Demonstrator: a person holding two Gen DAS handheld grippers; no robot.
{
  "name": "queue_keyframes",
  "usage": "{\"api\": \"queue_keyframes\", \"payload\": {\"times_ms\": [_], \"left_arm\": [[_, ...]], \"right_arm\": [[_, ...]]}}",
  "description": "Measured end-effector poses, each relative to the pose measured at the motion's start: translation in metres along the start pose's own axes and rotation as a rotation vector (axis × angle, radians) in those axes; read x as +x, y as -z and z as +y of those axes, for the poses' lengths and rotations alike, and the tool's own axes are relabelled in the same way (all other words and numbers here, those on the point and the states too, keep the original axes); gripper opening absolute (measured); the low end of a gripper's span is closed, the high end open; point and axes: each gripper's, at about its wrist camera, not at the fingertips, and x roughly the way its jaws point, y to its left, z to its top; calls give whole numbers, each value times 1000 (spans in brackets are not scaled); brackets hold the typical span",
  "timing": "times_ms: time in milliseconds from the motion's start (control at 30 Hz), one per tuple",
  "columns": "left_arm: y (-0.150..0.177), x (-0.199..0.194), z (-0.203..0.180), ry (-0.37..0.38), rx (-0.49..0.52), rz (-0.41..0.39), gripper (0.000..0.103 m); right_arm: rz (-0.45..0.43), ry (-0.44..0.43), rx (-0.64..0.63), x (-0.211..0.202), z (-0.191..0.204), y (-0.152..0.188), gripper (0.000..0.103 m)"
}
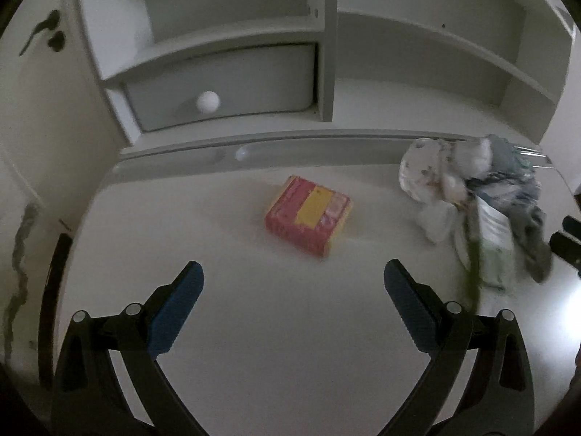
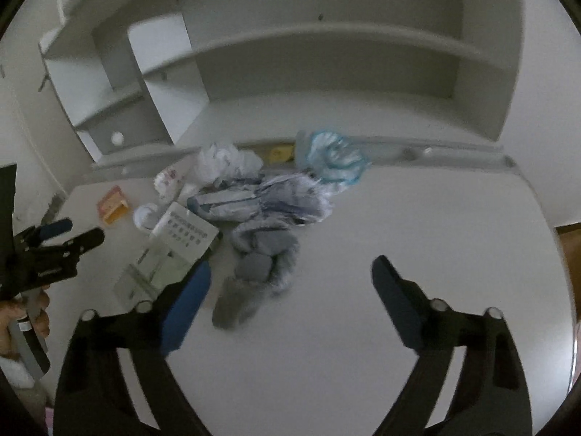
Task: Collect trash
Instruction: 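Grasp the red-yellow small box with the left tool while the right tool grasps the grey cloth, then carry the small box and grey cloth over the bin and open both tools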
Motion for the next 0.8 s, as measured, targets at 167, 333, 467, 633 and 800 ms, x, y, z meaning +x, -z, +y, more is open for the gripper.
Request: {"api": "queue_keyframes", "payload": {"times_ms": [167, 333, 467, 633, 800], "left_arm": [[-17, 30, -10, 11, 72, 36, 97], [-23, 27, -9, 77, 73, 13, 60], [-16, 12, -13, 105, 77, -5, 60], [-7, -18, -15, 112, 55, -42, 60], [-6, -38, -22, 119, 65, -70, 60]], "right_arm": [[50, 10, -15, 27, 11, 0, 64], [37, 12, -33, 28, 11, 1, 23], [-2, 7, -19, 14, 5, 0, 23], [-66, 20, -17, -18, -2, -4, 23], [-39, 7, -14, -25, -9, 12, 23]]}}
